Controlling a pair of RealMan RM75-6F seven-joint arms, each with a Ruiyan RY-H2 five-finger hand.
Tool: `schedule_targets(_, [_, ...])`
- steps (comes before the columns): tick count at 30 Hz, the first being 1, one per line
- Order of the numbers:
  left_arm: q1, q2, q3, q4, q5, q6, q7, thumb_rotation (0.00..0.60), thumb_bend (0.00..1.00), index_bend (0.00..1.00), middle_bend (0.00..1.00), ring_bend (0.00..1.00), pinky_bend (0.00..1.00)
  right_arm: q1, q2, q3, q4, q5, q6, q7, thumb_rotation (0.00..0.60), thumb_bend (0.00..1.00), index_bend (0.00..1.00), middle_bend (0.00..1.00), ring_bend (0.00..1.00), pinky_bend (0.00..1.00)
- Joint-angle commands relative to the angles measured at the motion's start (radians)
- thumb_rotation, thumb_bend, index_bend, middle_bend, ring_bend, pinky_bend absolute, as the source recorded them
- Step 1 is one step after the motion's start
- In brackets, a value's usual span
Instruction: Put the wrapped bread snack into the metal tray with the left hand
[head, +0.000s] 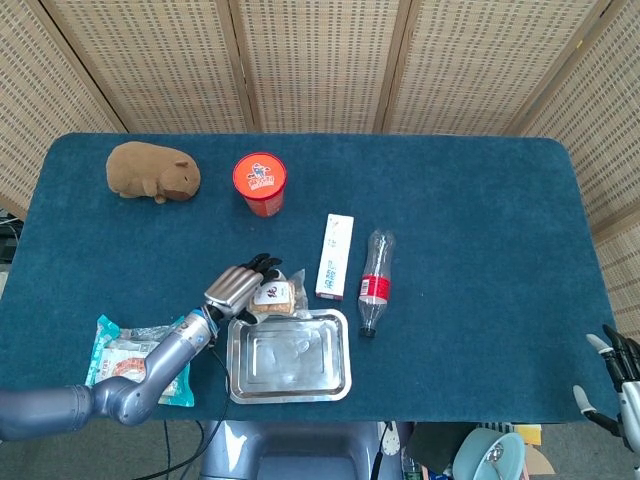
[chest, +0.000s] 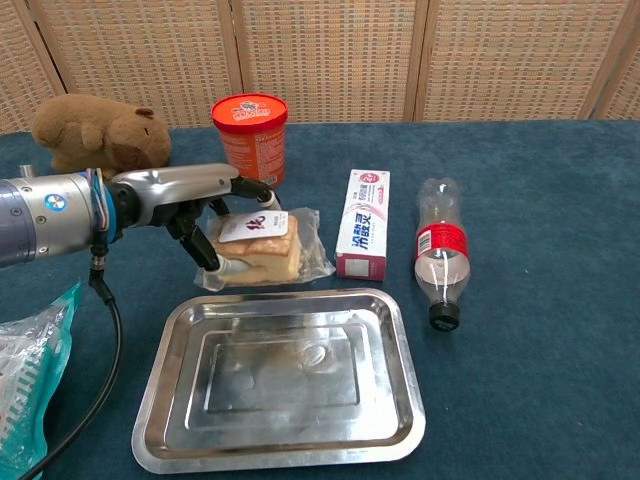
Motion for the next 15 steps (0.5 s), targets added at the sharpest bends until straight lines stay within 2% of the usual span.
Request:
schedule_targets(1, [0.010,0.002,0.018,-0.059,0.007,0.038,0.034,0.600,0.38,0.33,0.11,0.00,0.26,0.001,-0.002,0.000,-0.002,-0.003,0.005,-0.001,0.600,0.38,0.10,0.00,0.00,0.00])
schedule_targets(15, [0.044,-0.017,0.090,-0.181,0.027,0.130,0.153,0.600,0.38,0.33,0.11,0.00,0.25,-0.002,-0.013,-0.002,-0.002,-0.022,0.039,-0.012,0.600,0.38,0.10,0.00,0.00,0.00])
